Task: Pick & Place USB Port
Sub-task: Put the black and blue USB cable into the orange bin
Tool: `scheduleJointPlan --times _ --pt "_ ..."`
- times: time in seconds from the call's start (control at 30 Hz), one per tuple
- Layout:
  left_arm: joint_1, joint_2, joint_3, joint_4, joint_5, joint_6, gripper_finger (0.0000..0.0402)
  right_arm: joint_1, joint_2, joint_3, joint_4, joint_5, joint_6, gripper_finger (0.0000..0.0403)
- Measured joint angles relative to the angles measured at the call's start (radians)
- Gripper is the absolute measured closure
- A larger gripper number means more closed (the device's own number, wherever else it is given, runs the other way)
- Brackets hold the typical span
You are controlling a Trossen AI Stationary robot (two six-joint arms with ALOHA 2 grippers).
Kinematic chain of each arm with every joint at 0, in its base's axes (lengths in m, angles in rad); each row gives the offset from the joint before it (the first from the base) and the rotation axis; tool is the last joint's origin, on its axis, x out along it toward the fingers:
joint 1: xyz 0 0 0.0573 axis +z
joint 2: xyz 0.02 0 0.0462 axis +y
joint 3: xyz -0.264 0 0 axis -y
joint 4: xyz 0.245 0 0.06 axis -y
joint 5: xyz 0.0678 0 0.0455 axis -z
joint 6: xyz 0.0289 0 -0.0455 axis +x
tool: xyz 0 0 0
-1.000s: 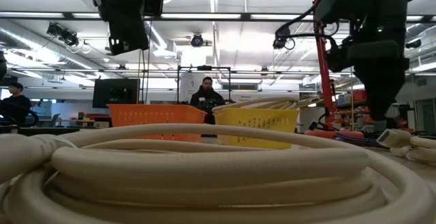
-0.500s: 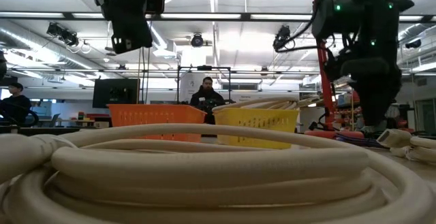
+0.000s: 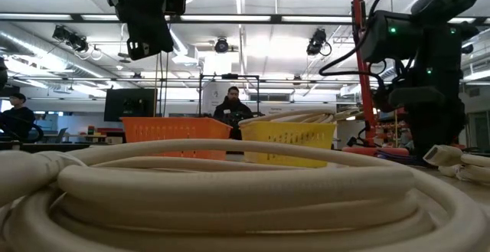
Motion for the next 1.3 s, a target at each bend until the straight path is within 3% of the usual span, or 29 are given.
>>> scheduleJointPlan --times 0.1,0.27,0.6,0.93,1.17,1.3 --pt "0.000 0.000 0.000 0.000 0.000 0.000 0.0358 0.000 0.000 -0.003 -0.006 0.001 -0.028 0.0256" --pt "0.000 0.000 0.000 0.000 0.000 0.000 0.0358 0.000 0.001 -0.004 -0.018 0.010 -0.071 0.0381" --pt "0.004 0.000 0.000 0.000 0.000 -0.001 0.0358 0.000 0.005 0.044 -0.065 -0.005 -0.085 0.0394" --pt "0.099 0.000 0.000 0.095 0.058 0.016 0.0358 -0.048 -0.086 0.357 -0.352 0.138 -0.216 0.0395" --pt "0.164 0.000 0.000 0.181 0.060 0.027 0.0358 -0.012 -0.124 0.540 -0.326 0.149 -0.239 0.0396" --pt "0.205 0.000 0.000 0.208 0.060 0.043 0.0358 0.044 -0.124 0.593 -0.159 0.115 -0.257 0.0396"
